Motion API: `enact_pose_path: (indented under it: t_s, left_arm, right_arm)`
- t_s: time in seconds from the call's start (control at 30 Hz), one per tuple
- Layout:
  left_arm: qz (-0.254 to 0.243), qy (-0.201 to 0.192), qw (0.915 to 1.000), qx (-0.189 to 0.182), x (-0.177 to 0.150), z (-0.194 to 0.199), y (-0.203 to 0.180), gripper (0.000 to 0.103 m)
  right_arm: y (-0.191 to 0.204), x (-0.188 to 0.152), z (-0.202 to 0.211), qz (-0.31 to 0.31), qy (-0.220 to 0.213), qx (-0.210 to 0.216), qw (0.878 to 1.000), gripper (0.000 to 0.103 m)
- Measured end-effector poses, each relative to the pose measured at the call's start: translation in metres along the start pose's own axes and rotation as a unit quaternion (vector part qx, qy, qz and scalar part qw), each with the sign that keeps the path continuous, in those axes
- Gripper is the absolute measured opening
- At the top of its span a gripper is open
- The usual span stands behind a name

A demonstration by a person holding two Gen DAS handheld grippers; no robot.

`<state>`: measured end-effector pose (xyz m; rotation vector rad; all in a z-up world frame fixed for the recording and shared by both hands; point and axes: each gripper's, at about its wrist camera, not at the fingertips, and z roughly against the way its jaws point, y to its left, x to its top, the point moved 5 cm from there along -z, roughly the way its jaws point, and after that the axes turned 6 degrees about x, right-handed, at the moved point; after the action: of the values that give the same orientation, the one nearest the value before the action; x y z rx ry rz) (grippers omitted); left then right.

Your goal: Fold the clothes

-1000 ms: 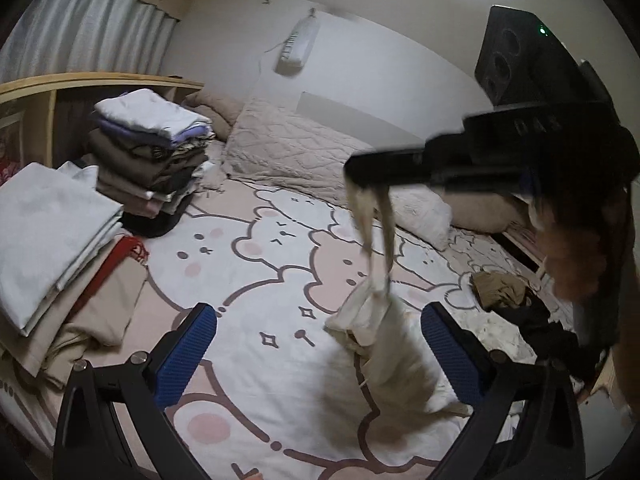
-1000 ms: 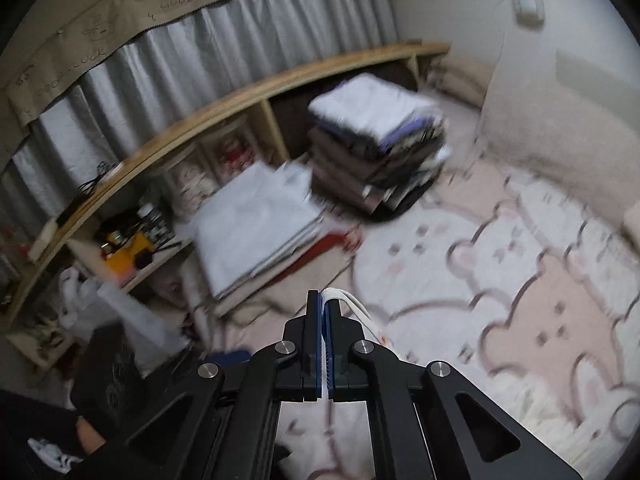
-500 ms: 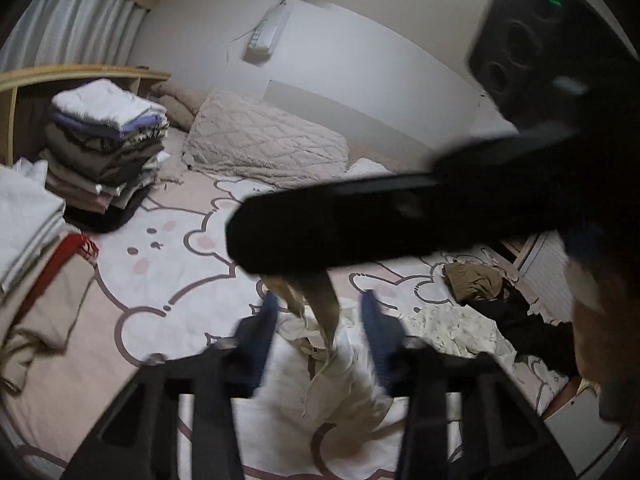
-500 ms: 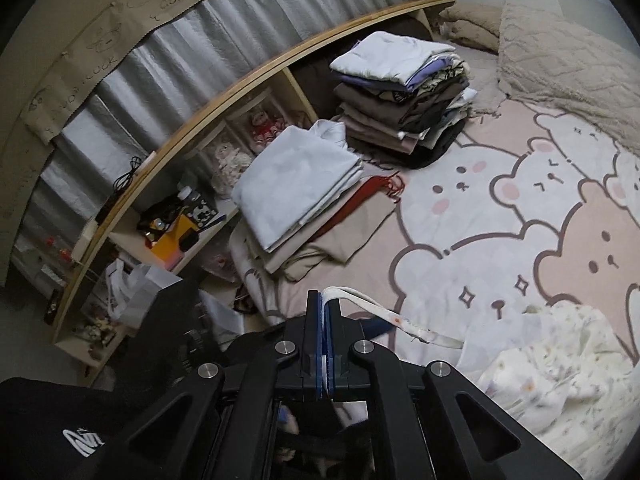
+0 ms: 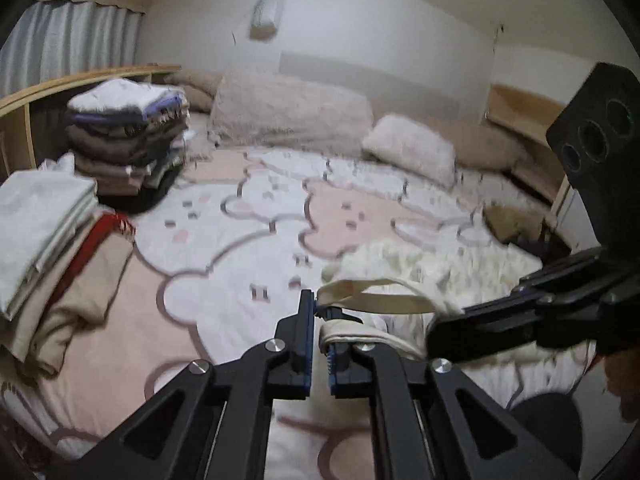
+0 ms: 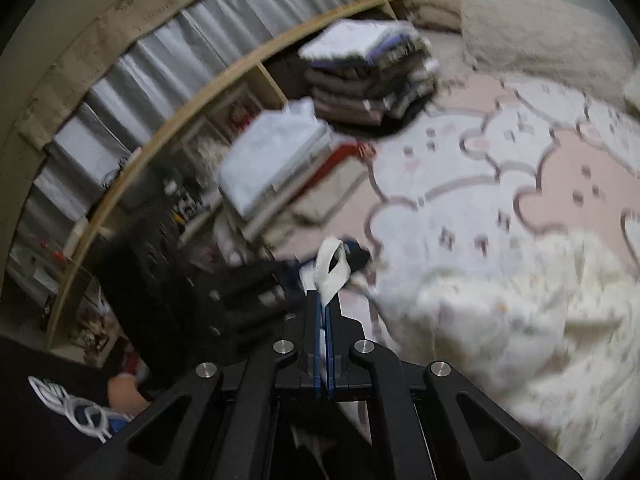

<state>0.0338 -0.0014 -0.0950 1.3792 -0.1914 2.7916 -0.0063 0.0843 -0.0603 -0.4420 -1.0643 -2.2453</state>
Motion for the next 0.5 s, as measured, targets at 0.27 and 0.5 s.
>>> enact_pose_path:
  t_s: [0.27, 0.5]
  left_arm:
    - [0.039, 0.085, 0.9956, 0.003, -0.051, -0.022, 0.016, 0.005]
    - [0.074, 0.111, 0.9907, 0.025, -0.064, -0.03, 0.034, 0.005]
  right_arm:
    - [-0.076, -0.003, 0.004, -0.09, -0.02, -0.066, 0.994, 0.003]
    - [-0.148, -0.017, -0.053, -0.091, 0.081, -0.197, 0.973, 0.003]
